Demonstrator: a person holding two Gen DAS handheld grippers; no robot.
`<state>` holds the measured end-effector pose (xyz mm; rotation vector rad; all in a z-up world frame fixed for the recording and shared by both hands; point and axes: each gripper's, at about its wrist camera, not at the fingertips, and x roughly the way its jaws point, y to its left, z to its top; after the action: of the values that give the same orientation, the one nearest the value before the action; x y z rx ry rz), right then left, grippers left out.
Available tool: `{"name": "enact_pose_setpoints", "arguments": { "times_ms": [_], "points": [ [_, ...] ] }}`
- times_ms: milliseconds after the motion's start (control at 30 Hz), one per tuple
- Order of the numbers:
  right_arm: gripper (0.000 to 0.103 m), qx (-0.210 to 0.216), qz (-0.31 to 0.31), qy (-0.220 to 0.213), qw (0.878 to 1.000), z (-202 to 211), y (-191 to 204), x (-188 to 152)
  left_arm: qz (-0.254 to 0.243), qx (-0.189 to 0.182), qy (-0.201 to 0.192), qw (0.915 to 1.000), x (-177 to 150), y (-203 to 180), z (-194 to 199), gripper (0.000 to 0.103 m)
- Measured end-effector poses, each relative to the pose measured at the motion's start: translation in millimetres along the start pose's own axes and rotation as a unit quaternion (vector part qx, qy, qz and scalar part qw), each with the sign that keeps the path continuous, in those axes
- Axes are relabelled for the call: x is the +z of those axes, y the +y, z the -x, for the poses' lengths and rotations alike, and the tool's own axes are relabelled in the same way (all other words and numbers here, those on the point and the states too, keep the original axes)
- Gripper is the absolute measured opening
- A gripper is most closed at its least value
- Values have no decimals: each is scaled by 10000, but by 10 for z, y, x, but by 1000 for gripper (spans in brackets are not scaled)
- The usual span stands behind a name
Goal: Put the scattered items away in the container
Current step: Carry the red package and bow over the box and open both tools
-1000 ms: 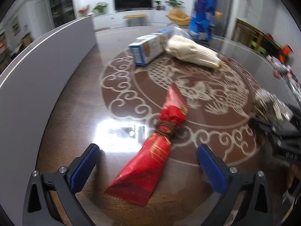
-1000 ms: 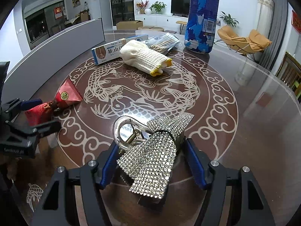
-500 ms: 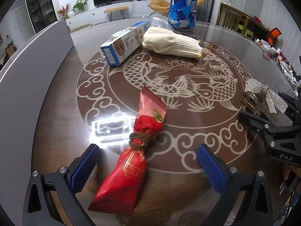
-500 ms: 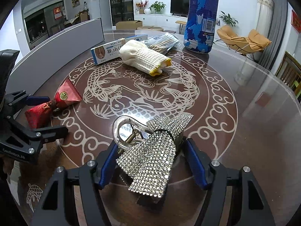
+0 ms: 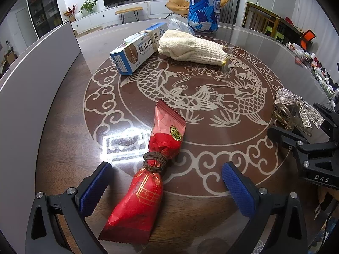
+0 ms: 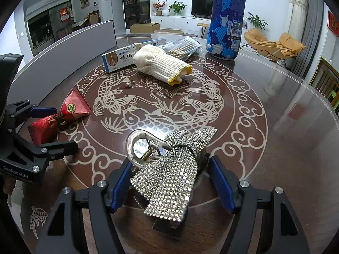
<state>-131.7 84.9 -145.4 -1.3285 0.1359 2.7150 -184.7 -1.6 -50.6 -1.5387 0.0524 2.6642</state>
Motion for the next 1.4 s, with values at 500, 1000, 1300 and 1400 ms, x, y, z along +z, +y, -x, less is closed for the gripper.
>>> {"name": "enact_pose_setpoints", "arguments": {
  "times_ms": [500,1000,1300,1400],
  "points": [
    [56,418,-115,468,9980,93,-155,82,-336,-220,423,9983,131,-35,111,28],
    [47,796,-126,118,9967,791,33,274,-17,-265,-471,9985,-19,281,1201,22],
    [47,1942,355,-380,9796,1145,1336,1168,1029,375,-766,9910,-150,1854,2095,22],
    [47,2384,604,-461,9682,1137,1995,1452,1472,684,-730,9840,-218,2490,2203,22]
  ]
}}
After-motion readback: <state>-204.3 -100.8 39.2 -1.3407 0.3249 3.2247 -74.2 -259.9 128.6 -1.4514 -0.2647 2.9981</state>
